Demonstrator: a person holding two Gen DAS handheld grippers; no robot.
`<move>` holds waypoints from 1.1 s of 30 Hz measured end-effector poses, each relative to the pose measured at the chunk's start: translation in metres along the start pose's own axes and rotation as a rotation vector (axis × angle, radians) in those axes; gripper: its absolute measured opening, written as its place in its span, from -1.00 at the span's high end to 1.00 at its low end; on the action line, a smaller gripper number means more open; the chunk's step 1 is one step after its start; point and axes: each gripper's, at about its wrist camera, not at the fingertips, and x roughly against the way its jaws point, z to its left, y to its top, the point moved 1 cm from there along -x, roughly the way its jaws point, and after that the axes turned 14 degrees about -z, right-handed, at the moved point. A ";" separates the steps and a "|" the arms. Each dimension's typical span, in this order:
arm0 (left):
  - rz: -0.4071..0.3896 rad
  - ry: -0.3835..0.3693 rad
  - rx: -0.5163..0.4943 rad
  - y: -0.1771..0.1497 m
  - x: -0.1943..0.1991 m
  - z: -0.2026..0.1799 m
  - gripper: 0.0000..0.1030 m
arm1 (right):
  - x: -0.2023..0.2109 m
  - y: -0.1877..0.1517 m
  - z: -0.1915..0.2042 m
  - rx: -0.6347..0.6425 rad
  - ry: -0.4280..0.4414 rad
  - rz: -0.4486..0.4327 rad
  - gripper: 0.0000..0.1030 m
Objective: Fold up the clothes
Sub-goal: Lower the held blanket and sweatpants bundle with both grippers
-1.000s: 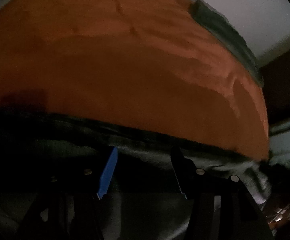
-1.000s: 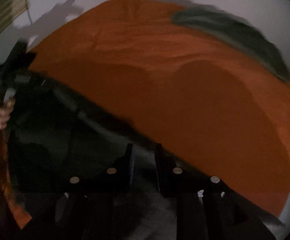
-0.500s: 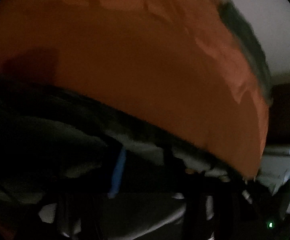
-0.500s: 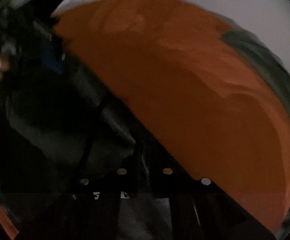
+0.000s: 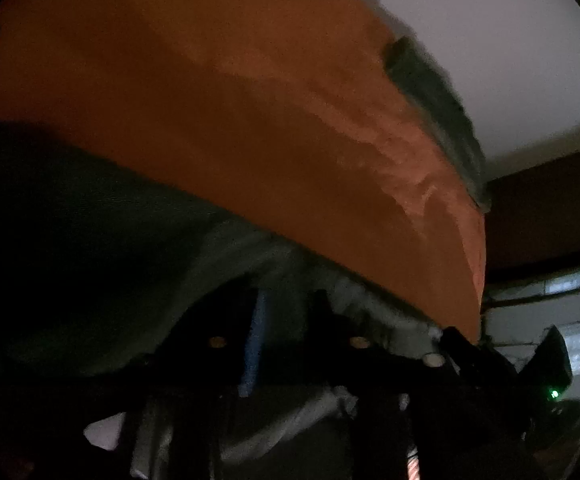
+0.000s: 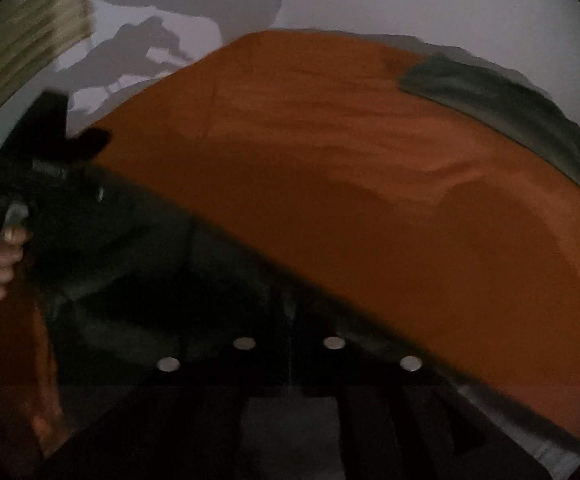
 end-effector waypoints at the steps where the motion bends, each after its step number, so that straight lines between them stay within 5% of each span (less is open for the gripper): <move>1: -0.019 0.001 -0.024 -0.004 0.014 0.002 0.18 | -0.001 -0.005 0.009 -0.019 0.005 0.034 0.81; 4: -0.012 0.039 -0.077 -0.026 0.044 0.022 0.08 | 0.005 -0.035 0.026 -0.197 0.030 0.126 0.81; 11: 0.121 0.015 -0.011 -0.088 0.051 0.044 0.06 | 0.073 -0.099 0.041 -0.295 -0.109 0.029 0.81; 16: 0.166 -0.075 -0.191 -0.127 0.037 -0.001 0.04 | 0.092 -0.118 0.058 -0.302 0.004 0.027 0.81; 19: 0.177 -0.039 -0.317 -0.140 0.022 -0.018 0.03 | 0.082 -0.133 0.076 -0.191 0.065 0.114 0.80; 21: 0.175 0.014 -0.380 -0.146 0.010 -0.020 0.03 | 0.074 -0.155 0.065 -0.171 0.012 0.203 0.84; 22: 0.176 0.038 -0.399 -0.148 0.006 -0.018 0.03 | 0.078 -0.161 0.051 -0.194 -0.022 0.215 1.00; 25: 0.154 0.049 -0.508 -0.153 0.003 -0.035 0.03 | 0.105 -0.172 -0.001 -0.301 -0.143 0.209 1.00; 29: 0.113 0.048 -0.674 -0.160 0.004 -0.065 0.03 | 0.136 -0.186 -0.041 -0.383 -0.151 0.197 1.00; 33: 0.210 -0.059 -0.695 -0.178 -0.018 -0.086 -0.09 | 0.156 -0.181 -0.038 -0.333 -0.171 0.143 0.84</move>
